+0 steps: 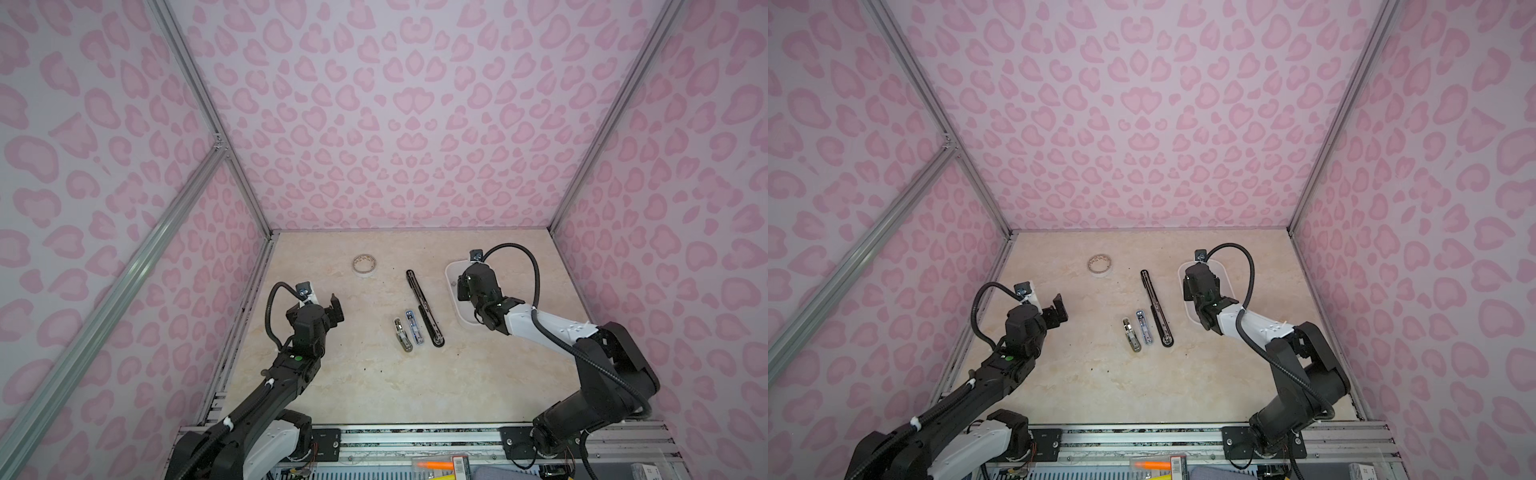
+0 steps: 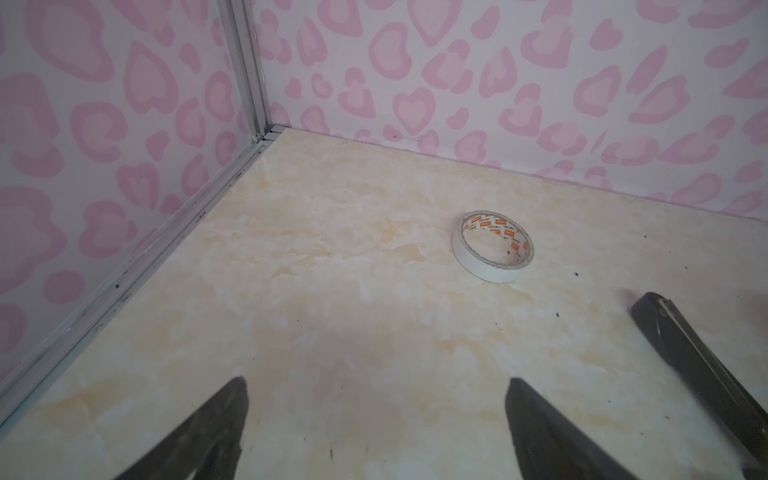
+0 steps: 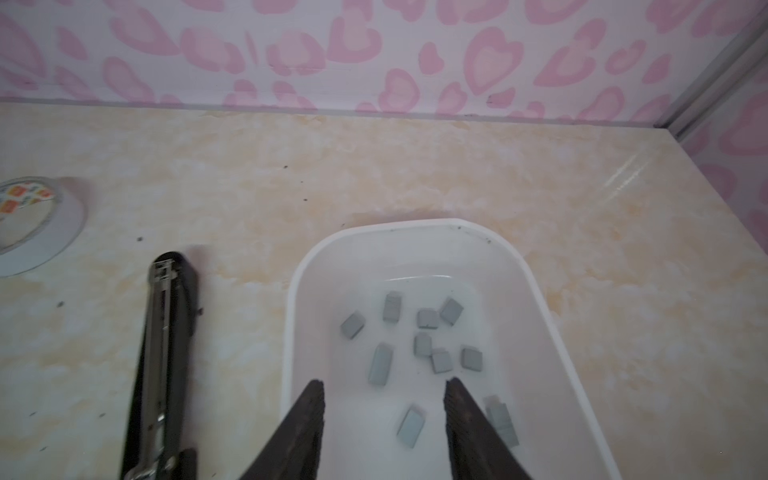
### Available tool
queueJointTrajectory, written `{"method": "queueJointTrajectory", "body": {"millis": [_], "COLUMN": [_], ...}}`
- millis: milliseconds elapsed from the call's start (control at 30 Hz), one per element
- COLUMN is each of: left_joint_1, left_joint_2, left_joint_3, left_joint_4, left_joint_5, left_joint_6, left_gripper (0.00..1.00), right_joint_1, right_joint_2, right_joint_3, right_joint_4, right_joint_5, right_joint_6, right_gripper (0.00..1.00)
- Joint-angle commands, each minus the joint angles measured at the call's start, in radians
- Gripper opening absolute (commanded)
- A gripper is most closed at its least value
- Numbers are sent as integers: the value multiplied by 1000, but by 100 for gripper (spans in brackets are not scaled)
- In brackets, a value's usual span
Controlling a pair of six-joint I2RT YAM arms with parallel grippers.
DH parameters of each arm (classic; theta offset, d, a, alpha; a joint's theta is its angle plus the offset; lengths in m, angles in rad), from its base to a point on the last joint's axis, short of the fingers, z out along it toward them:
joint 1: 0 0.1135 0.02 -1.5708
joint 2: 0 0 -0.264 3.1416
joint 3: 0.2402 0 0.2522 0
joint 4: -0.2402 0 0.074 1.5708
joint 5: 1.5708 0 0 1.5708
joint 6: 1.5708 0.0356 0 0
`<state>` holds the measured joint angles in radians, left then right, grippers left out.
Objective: Load the staples into the stapler
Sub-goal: 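Move the right gripper over the white tray of grey staples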
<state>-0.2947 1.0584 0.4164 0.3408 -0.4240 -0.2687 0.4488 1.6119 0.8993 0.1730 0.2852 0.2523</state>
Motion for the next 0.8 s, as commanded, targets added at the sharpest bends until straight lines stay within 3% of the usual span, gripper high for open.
{"method": "queueJointTrajectory", "body": {"millis": [0, 167, 400, 533, 767], "left_joint_1": [7, 7, 7, 5, 5], "left_joint_2": [120, 102, 122, 155, 118], "left_joint_3": [66, 38, 65, 99, 62], "left_joint_4": [102, 145, 112, 82, 114], "left_joint_5": [-5, 17, 40, 47, 27], "left_joint_6": [5, 23, 22, 29, 19], "left_gripper": [96, 98, 93, 88, 88], "right_joint_1": [-56, -109, -159, -170, -162], "right_joint_2": [102, 227, 320, 347, 372], "right_joint_3": [79, 166, 286, 335, 355], "right_joint_4": [-16, -40, -144, -172, -195], "right_joint_5": [-96, -70, -144, -222, -251], "right_joint_6": [30, 53, 28, 25, 47], "right_gripper": [47, 45, 40, 37, 37]}}
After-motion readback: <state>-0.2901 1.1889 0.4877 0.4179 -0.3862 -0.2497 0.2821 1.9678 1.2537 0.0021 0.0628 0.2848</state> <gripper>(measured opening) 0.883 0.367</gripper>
